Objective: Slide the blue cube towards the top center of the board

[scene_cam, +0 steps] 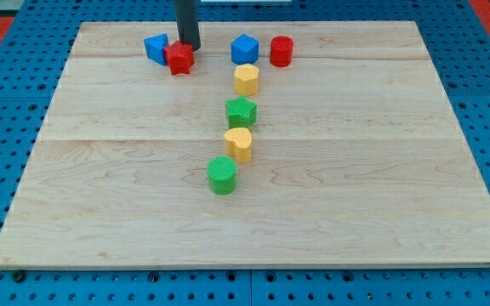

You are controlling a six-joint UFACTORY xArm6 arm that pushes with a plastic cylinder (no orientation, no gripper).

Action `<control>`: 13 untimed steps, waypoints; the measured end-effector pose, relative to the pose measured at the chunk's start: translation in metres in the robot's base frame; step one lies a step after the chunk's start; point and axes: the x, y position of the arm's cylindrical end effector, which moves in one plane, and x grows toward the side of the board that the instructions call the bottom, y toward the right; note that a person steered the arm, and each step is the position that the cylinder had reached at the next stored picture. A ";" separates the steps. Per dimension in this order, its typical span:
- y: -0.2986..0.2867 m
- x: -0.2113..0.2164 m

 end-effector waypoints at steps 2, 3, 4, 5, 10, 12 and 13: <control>-0.068 -0.004; -0.057 -0.017; -0.045 -0.021; -0.066 -0.025; -0.072 -0.037; -0.045 -0.032; 0.013 -0.031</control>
